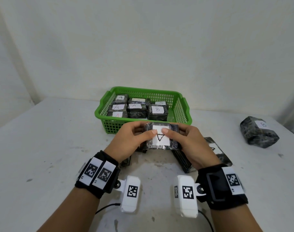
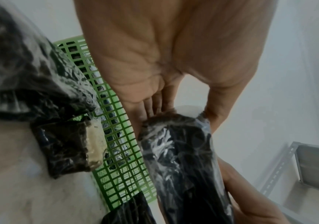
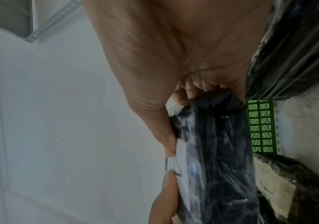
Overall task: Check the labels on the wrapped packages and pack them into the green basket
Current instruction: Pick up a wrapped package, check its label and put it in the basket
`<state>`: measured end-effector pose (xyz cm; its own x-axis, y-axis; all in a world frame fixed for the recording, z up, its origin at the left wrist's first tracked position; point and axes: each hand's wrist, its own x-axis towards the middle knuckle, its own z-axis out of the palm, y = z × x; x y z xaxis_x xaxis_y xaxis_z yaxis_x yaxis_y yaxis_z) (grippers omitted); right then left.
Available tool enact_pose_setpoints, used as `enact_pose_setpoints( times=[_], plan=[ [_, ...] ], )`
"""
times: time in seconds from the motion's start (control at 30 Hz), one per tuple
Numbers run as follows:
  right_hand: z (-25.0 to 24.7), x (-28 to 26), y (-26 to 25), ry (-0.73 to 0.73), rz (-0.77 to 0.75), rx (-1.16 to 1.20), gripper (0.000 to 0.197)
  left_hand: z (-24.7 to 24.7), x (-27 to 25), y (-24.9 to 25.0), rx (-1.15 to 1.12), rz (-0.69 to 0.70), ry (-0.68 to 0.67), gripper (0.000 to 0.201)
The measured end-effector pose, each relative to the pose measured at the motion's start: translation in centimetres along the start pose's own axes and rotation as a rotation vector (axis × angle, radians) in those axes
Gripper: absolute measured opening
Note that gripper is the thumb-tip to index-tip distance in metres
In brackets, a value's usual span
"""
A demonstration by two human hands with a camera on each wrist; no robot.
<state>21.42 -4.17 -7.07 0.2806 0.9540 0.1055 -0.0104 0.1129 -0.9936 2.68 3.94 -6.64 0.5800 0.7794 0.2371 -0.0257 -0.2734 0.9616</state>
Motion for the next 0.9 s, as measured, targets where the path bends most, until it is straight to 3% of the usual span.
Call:
enact_pose_setpoints(
  times=[0.1, 0.17, 0.27, 0.37, 0.5, 0.6, 0.73, 0.9],
  plan=[
    [0.0, 0.1, 0.0, -0.024, 0.023, -0.003, 0.056, -0.1, 0.1, -0.1, -0.034, 0.002, 0.076, 0.025],
    [0.0, 0.0, -0.1, -0.046, 0.032, 0.008, 0.045, -0.3, 0.3, -0.2, -0.117, -0.029, 0.1, 0.034],
    [-0.2, -0.2, -0.2, -0.036, 0.021, -0.029, 0.039, -0.6, 0.3, -0.2, -0.209, -0.08, 0.052, 0.043],
    [-0.3, -0.1, -0.3, -0.017, -0.017, -0.085, 0.046, -1.0, 0.3, -0.1, -0.098, -0.044, 0.029, 0.033],
    [-0.2, -0.1, -0.5, 0.085, -0.118, -0.095, 0.049, -1.5, 0.0, 0.1, -0.019, -0.023, -0.079, 0.041],
    [-0.1, -0.2, -0.8, 0.083, -0.135, -0.08, 0.051, -1.3, 0.1, 0.0, -0.038, -0.008, -0.057, 0.039],
    [0.4, -0.5, -1.4, 0.017, -0.027, 0.119, 0.049, -1.1, 0.3, -0.2, -0.091, 0.007, 0.031, 0.039],
    [0.4, -1.0, -1.9, -0.104, 0.184, 0.258, 0.048, -0.5, 0.4, -0.4, -0.145, 0.056, 0.024, 0.041]
  ],
)
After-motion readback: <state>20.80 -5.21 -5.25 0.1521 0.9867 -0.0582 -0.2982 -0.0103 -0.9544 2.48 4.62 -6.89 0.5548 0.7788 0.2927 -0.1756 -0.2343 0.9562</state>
